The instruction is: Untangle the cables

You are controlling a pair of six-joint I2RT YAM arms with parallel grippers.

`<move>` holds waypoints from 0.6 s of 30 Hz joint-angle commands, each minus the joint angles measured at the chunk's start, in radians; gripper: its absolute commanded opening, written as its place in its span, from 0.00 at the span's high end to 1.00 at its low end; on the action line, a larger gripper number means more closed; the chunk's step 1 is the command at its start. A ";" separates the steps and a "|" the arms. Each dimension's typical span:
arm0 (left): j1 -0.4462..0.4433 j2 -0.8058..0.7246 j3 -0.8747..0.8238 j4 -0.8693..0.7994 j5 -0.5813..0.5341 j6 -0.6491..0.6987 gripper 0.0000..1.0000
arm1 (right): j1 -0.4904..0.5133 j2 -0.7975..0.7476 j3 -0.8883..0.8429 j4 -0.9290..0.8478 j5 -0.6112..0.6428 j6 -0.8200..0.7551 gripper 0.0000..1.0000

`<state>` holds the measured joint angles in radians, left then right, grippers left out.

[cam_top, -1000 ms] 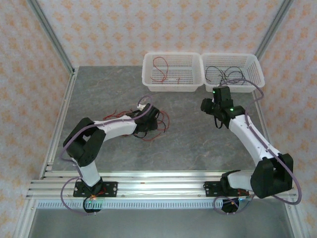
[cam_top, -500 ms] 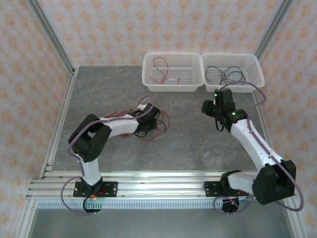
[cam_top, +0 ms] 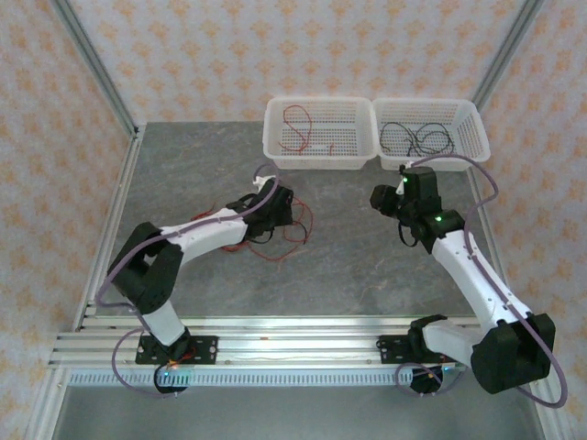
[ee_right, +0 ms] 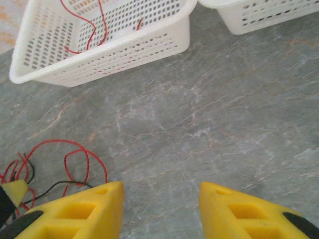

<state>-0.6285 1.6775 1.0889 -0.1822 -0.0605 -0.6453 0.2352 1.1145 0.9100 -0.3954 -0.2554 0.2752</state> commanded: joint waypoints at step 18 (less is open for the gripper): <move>-0.143 -0.155 0.255 -0.159 0.000 0.083 1.00 | 0.217 0.061 -0.143 0.400 -0.130 0.263 0.52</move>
<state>-0.7624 1.5631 1.2953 -0.2890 -0.0521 -0.5987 0.4267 1.1515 0.7742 -0.0864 -0.4145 0.5159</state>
